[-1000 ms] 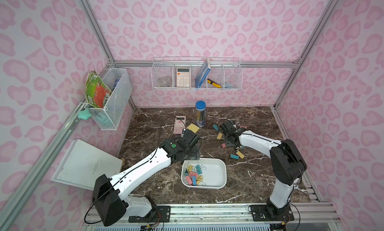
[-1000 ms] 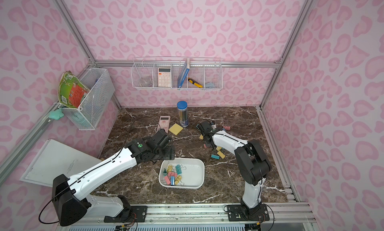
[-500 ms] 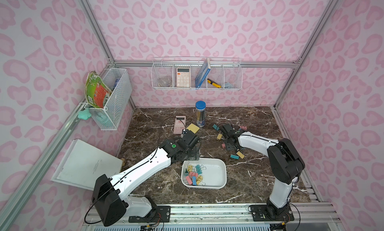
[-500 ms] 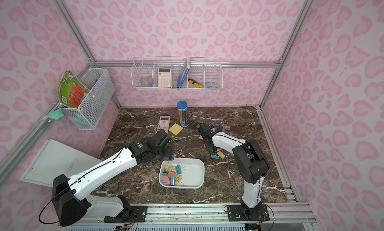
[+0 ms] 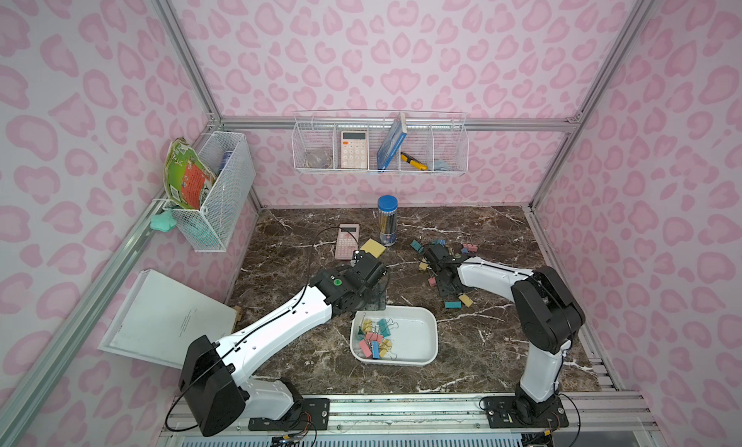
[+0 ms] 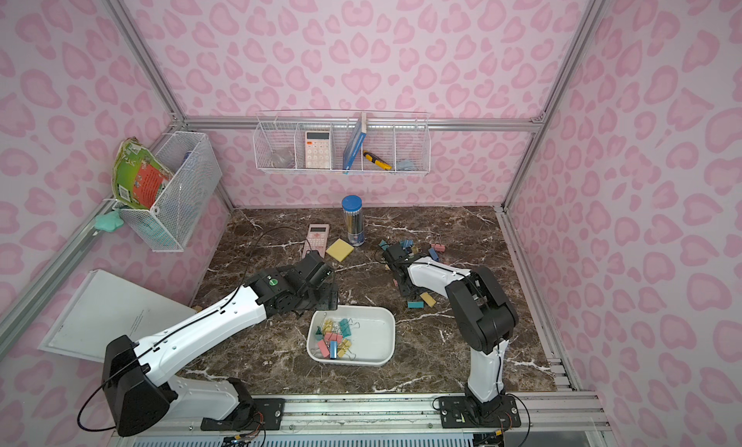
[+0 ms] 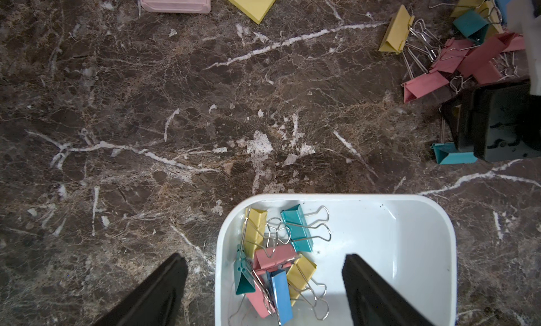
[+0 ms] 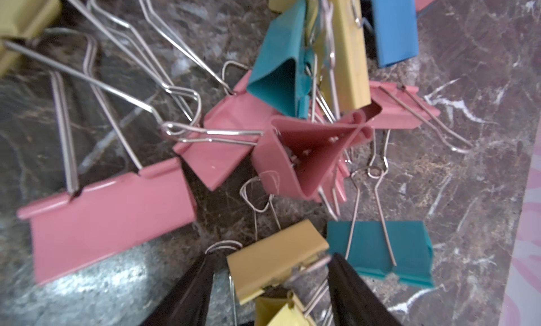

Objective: Put the binder clips in the storage box
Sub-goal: Pick up the binder clip at the center of the board.

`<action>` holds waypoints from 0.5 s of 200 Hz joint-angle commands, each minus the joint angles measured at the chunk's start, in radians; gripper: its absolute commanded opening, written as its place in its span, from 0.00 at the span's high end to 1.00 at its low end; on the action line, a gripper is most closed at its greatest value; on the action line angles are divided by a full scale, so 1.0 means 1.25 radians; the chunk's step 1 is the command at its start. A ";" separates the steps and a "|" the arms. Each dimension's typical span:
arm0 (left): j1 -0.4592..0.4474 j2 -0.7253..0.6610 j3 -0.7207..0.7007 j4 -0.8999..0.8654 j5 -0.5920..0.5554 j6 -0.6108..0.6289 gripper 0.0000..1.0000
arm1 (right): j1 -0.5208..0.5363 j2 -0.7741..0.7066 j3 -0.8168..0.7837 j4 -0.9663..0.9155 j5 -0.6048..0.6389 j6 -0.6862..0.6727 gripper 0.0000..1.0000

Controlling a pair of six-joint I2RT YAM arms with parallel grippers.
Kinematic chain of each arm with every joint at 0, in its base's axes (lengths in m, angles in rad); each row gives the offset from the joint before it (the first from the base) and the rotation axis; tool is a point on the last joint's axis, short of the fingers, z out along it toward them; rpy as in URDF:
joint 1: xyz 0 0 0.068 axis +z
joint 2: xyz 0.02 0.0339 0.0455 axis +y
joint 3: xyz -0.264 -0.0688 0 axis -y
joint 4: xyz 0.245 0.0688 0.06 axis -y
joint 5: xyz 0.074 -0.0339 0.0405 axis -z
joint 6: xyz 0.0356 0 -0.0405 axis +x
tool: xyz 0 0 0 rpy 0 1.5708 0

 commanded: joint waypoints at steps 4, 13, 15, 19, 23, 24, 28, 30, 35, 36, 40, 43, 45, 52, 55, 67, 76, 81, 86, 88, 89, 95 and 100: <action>0.001 -0.002 0.003 0.001 -0.001 0.004 0.12 | -0.001 -0.004 -0.003 -0.009 0.000 0.000 0.41; 0.001 -0.004 0.003 -0.001 -0.003 0.003 0.11 | -0.001 -0.011 -0.003 -0.005 -0.003 0.000 0.43; 0.001 -0.004 0.003 -0.001 -0.003 0.003 0.11 | 0.000 -0.012 -0.003 -0.003 -0.003 0.000 0.43; 0.001 -0.005 0.003 0.000 -0.002 0.002 0.11 | -0.002 -0.015 -0.004 -0.003 -0.004 0.002 0.44; 0.001 -0.005 0.002 0.001 -0.003 0.002 0.12 | -0.002 -0.018 -0.004 -0.003 -0.004 0.001 0.45; 0.001 -0.005 0.002 0.000 -0.003 0.002 0.12 | -0.002 -0.019 -0.004 -0.003 -0.004 0.001 0.45; 0.001 -0.005 0.002 -0.001 -0.003 0.002 0.11 | -0.003 -0.021 -0.006 -0.002 -0.003 0.001 0.45; 0.001 -0.005 0.002 0.000 -0.003 0.002 0.12 | -0.003 -0.023 -0.004 -0.002 -0.003 0.001 0.45; 0.001 -0.005 0.003 0.000 -0.002 0.002 0.11 | -0.004 -0.025 -0.004 -0.003 -0.006 0.000 0.45; 0.001 -0.005 0.003 0.000 -0.002 0.002 0.11 | -0.005 -0.025 -0.004 -0.002 -0.006 0.001 0.45; 0.001 -0.004 0.003 -0.001 -0.003 0.002 0.11 | -0.004 -0.027 -0.005 -0.003 -0.006 0.000 0.45; 0.001 -0.004 0.004 -0.001 -0.002 0.003 0.11 | -0.006 -0.029 -0.005 -0.003 -0.006 -0.001 0.44; 0.001 -0.003 0.004 -0.001 -0.001 0.004 0.11 | -0.007 -0.029 -0.006 -0.004 -0.005 -0.001 0.43; 0.001 -0.001 0.005 -0.001 0.000 0.005 0.11 | -0.010 -0.033 -0.009 -0.004 -0.004 -0.003 0.40; 0.001 -0.001 0.006 -0.001 -0.001 0.004 0.12 | -0.012 -0.036 -0.011 -0.003 -0.004 -0.004 0.39; 0.001 0.002 0.009 0.000 0.002 0.005 0.11 | -0.026 -0.059 -0.034 0.030 -0.047 -0.031 0.35; 0.001 0.004 0.010 0.000 0.003 0.005 0.11 | -0.045 -0.085 -0.058 0.070 -0.122 -0.064 0.33; 0.001 0.004 0.009 -0.001 0.004 0.005 0.11 | -0.060 -0.100 -0.072 0.092 -0.169 -0.081 0.31; 0.001 0.005 0.012 -0.001 0.004 0.005 0.12 | -0.076 -0.113 -0.084 0.111 -0.211 -0.097 0.31; 0.001 0.005 0.011 0.000 0.005 0.005 0.11 | -0.084 -0.117 -0.088 0.117 -0.229 -0.101 0.30; 0.001 0.005 0.011 0.000 0.005 0.005 0.11 | -0.087 -0.119 -0.090 0.119 -0.237 -0.104 0.30; 0.001 0.005 0.011 0.000 0.005 0.005 0.11 | -0.107 -0.129 -0.100 0.137 -0.276 -0.116 0.30; 0.001 0.006 0.010 0.001 0.004 0.005 0.11 | -0.123 -0.135 -0.108 0.146 -0.302 -0.125 0.31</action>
